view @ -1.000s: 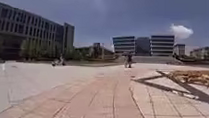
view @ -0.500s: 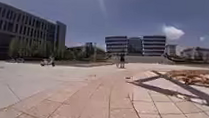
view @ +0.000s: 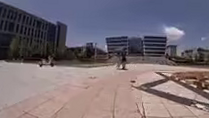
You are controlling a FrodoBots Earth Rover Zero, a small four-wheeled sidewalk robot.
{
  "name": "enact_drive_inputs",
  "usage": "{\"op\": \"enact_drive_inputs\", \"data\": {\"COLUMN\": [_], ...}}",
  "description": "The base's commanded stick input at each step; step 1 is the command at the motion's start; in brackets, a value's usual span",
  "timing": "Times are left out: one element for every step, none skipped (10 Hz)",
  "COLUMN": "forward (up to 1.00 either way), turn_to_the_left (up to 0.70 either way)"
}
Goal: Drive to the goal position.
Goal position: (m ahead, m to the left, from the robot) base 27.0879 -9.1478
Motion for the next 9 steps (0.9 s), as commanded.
{"op": "enact_drive_inputs", "data": {"forward": [0.85, 0.85, 0.85, 0.85, 0.85, 0.85, 0.85, 0.85, 0.85], "turn_to_the_left": [-0.33, -0.30, -0.05, -0.04, -0.05, -0.27, -0.34, -0.28, -0.19]}}
